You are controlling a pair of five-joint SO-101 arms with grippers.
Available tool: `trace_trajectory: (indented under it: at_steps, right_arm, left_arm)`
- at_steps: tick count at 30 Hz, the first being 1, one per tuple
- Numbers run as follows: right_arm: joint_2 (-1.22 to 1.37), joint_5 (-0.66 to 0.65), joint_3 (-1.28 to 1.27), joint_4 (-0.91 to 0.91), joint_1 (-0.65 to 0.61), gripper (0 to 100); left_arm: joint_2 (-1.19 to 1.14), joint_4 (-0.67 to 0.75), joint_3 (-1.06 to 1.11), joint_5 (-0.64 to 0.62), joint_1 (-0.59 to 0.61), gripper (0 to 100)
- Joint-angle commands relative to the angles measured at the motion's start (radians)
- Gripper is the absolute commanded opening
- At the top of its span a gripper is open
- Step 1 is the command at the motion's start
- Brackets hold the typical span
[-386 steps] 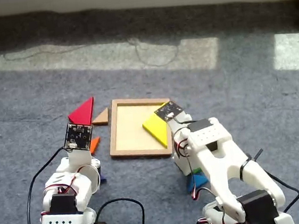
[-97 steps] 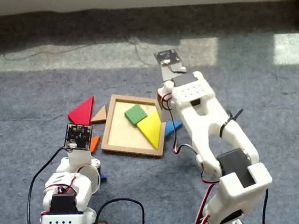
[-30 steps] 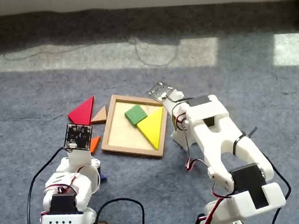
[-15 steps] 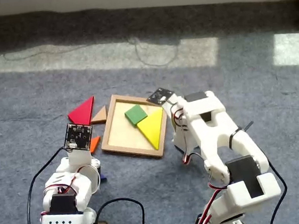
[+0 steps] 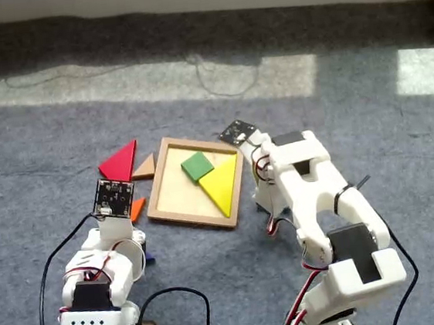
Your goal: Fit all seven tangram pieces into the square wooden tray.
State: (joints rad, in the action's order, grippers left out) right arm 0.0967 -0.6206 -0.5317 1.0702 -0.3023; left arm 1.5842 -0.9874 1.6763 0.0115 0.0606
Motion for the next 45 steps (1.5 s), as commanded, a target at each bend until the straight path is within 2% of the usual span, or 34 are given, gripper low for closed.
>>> trace_trajectory:
  at_steps: [1,5,8,16,22,26,30,36,40,45]
  right_arm:
    - [-0.010,-0.006,0.021,-0.019,-0.013,1.9]
    - [-0.148,0.002,0.012,-0.027,-0.013,0.5]
    - [-0.239,0.066,-0.018,-0.042,-0.013,0.5]
    - [-0.349,0.078,-0.217,-0.263,-0.021,0.5]
    - [-0.325,0.083,-0.229,-0.314,-0.036,1.5]
    - [-0.306,0.170,-0.228,-0.315,-0.033,13.1]
    - [-0.329,0.172,-0.228,-0.314,-0.035,21.5]
    - [-0.366,0.172,-0.196,-0.311,-0.062,22.4]
    - [-0.285,0.170,-0.142,-0.309,-0.114,22.4]
    - [-0.173,0.126,-0.053,-0.309,-0.122,22.4]
  left_arm:
    - [0.008,-0.006,0.028,-0.006,0.010,1]
    - [0.008,-0.006,0.028,-0.006,0.010,1]
    - [0.008,-0.006,0.028,-0.006,0.010,1]
    - [0.008,-0.006,0.028,-0.006,0.010,1]
    - [0.008,-0.006,0.028,-0.006,0.010,1]
    - [0.008,-0.006,0.028,-0.006,0.010,1]
    - [0.008,-0.006,0.028,-0.006,0.010,1]
    - [0.008,-0.006,0.028,-0.006,0.010,1]
    - [0.008,-0.006,0.028,-0.006,0.010,1]
    - [0.008,-0.006,0.028,-0.006,0.010,1]
